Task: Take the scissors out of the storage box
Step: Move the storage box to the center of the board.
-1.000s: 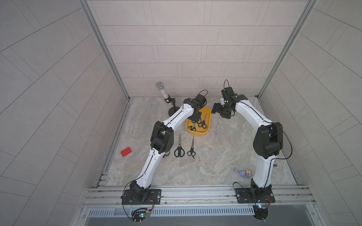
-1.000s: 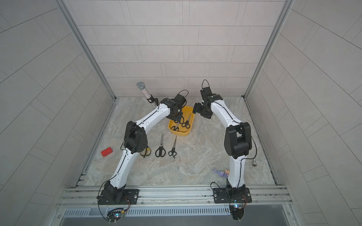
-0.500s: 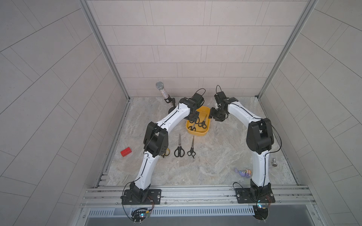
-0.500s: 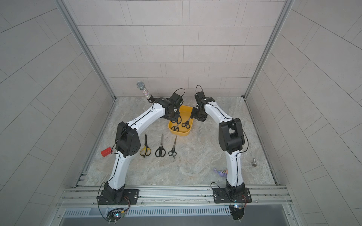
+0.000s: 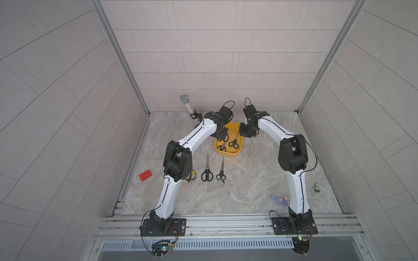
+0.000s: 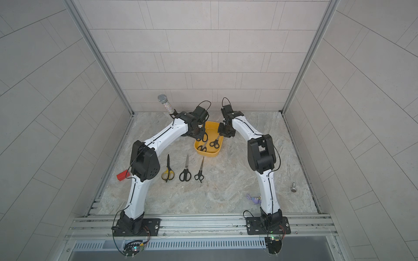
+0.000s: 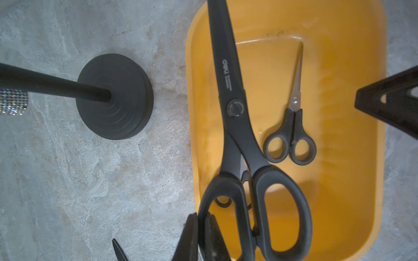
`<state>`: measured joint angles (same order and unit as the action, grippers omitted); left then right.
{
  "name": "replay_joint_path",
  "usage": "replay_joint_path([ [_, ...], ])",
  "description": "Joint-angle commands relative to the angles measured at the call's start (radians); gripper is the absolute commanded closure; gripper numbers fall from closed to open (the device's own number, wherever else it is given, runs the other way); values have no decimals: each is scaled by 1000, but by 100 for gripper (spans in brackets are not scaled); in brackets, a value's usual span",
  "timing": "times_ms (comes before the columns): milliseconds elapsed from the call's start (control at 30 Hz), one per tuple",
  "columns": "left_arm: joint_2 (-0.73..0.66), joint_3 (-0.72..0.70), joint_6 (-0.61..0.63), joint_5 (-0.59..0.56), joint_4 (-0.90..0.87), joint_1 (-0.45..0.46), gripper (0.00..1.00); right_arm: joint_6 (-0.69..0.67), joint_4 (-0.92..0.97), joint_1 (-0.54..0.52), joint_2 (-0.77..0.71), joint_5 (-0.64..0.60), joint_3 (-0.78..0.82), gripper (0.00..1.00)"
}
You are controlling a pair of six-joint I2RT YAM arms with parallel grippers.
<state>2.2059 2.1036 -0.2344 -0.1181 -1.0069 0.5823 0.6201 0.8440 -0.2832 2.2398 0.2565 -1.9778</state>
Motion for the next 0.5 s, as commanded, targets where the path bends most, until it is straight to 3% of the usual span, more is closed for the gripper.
replay_joint_path([
  [0, -55, -13, 9, -2, 0, -7, 100, -3, 47, -2, 29, -26, -39, 77],
  [467, -61, -13, 9, 40, 3, -8, 100, 22, 91, 18, 128, -58, -199, 94],
])
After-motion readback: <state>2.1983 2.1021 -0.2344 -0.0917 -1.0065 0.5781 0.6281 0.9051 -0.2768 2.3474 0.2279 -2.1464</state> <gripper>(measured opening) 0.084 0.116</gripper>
